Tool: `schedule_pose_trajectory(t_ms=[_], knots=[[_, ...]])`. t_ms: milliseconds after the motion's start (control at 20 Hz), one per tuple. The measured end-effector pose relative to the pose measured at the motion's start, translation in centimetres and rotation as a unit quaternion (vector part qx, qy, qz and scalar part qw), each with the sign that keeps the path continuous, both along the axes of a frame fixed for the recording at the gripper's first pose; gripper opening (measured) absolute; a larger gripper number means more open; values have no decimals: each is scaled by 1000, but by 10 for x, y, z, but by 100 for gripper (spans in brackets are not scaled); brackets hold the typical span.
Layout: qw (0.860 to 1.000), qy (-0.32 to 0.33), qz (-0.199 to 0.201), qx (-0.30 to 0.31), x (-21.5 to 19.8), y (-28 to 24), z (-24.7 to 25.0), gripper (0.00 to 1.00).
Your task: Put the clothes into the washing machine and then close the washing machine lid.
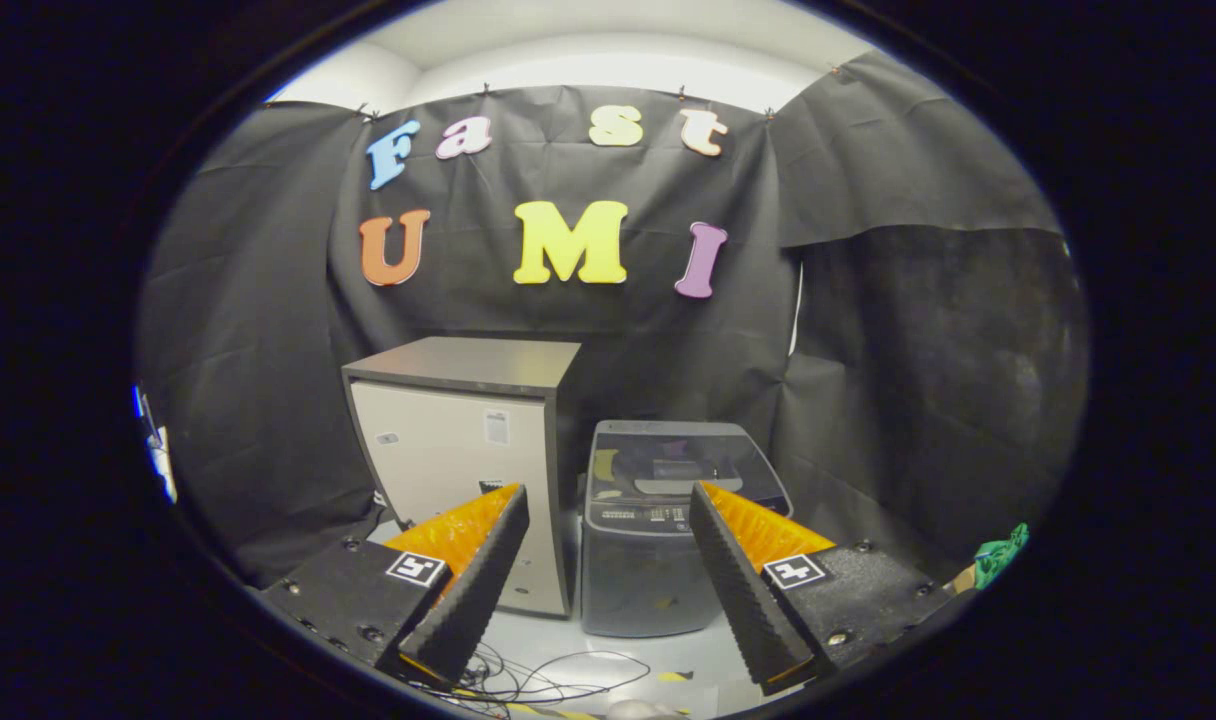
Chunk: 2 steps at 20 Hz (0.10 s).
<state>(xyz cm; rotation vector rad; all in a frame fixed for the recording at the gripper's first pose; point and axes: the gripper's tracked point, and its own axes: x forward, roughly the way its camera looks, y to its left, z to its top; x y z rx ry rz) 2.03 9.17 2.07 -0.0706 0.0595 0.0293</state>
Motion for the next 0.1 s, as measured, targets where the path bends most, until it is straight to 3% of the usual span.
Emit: schedule_pose_trajectory(t_ms=[100], knots=[[1000, 0, 0, 0, -1, -1, 0, 100]])
